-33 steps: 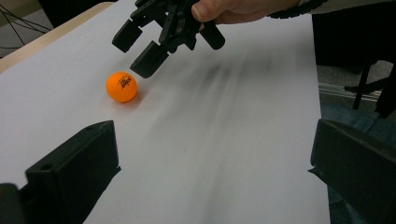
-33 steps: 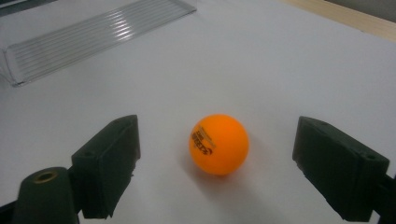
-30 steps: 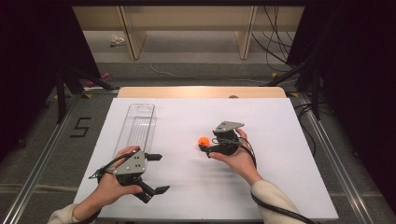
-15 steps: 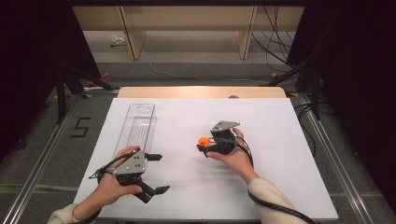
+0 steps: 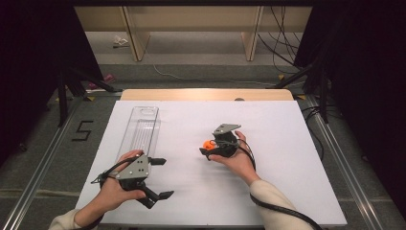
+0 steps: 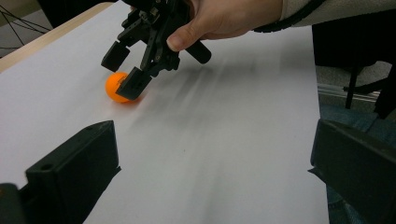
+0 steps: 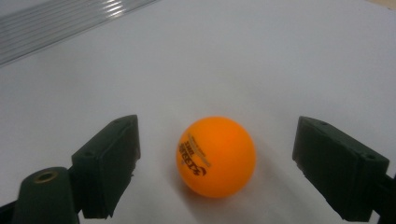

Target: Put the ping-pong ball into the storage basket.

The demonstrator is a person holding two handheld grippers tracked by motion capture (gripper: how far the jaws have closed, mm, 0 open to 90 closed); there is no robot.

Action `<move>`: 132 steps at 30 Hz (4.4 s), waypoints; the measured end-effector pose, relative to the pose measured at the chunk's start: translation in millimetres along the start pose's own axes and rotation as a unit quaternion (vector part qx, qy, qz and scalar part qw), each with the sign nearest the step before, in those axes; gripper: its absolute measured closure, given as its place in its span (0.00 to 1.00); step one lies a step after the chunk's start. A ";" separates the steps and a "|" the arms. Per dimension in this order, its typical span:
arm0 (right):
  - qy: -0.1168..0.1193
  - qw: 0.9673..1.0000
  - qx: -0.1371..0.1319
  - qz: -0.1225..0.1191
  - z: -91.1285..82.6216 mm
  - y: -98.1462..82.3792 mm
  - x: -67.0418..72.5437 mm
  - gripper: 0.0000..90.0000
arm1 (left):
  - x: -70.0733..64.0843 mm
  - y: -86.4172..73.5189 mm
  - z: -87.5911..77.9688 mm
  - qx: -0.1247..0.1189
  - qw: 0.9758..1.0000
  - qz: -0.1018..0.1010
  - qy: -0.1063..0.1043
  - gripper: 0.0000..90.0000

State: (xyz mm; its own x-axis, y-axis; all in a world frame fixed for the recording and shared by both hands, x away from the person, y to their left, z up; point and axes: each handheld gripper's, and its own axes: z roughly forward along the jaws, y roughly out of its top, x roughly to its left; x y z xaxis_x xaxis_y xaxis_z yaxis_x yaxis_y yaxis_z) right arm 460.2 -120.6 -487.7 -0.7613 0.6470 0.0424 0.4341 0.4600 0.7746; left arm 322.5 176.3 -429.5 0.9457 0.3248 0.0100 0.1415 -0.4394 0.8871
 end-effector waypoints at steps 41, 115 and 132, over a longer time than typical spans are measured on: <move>0.002 1.000 0.020 -0.002 12.9 -3.9 -0.4 0.43 | -0.3 0.1 -0.4 0.000 1.000 0.000 0.000 0.01; 0.006 1.000 -0.023 -0.013 -6.3 15.0 5.8 0.57 | -0.4 0.1 -0.2 0.000 1.000 0.001 -0.002 0.01; 0.009 0.999 -0.035 -0.017 -9.7 21.1 8.7 0.57 | -0.5 0.2 -0.1 0.002 1.000 0.002 -0.003 0.01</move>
State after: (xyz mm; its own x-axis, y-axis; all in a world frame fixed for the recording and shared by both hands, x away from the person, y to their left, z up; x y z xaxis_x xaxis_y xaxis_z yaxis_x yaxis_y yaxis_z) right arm 458.0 -111.1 -464.9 -0.7834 0.6210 0.0263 0.3741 0.4373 0.8178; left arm 322.0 176.1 -429.2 0.9479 0.3185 0.0112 0.1386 -0.4436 0.8854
